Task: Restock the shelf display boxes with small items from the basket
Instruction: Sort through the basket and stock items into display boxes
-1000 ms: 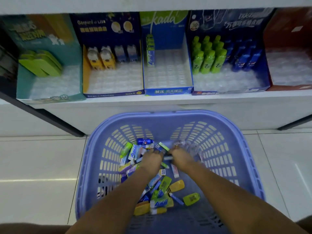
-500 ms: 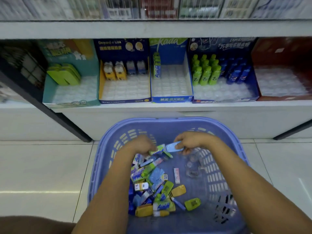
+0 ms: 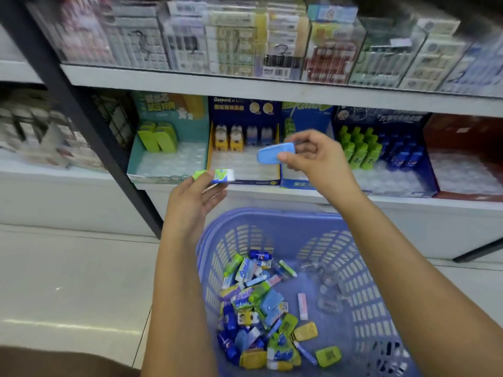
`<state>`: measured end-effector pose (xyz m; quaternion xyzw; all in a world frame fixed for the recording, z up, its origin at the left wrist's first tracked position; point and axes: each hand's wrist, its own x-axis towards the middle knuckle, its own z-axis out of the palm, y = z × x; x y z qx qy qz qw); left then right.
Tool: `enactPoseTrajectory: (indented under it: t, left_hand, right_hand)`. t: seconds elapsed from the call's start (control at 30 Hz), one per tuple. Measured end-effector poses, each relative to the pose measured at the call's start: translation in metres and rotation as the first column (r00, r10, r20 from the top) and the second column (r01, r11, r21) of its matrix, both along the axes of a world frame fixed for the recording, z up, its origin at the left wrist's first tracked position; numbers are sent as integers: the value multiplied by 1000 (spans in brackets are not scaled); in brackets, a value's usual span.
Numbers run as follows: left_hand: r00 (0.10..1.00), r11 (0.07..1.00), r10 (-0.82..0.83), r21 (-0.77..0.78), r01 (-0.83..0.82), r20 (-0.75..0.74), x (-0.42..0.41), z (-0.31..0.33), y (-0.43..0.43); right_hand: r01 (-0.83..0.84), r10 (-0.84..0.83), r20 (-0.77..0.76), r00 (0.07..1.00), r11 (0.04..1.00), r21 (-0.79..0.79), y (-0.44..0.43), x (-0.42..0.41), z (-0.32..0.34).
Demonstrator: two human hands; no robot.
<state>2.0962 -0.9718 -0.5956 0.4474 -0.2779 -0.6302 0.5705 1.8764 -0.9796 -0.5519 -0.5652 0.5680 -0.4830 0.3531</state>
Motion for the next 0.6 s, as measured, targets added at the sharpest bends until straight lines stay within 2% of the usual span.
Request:
enactPoseTrajectory:
  t: [0.13, 0.23, 0.33, 0.47, 0.6]
  left_hand:
    - [969, 980, 196, 14, -196, -151, 15, -2, -6]
    - [946, 956, 294, 37, -291, -136, 27, -7, -11]
    - [940, 940, 341, 1, -341, -9, 38, -18, -16]
    - [904, 933, 360, -95, -347, 230, 46, -28, -26]
    - [872, 935, 354, -155, -319, 338, 48, -27, -35]
  right_hand:
    - [-9, -8, -132, 991, 992, -127, -37, 49, 2]
    - [-54, 6, -243, 970, 980, -190, -72, 89, 0]
    - [-172, 76, -402, 913, 963, -209, -108, 124, -5]
    - [-249, 113, -640, 760, 960, -127, -143, 147, -18]
    - [-282, 143, -746, 650, 957, -62, -155, 144, -26]
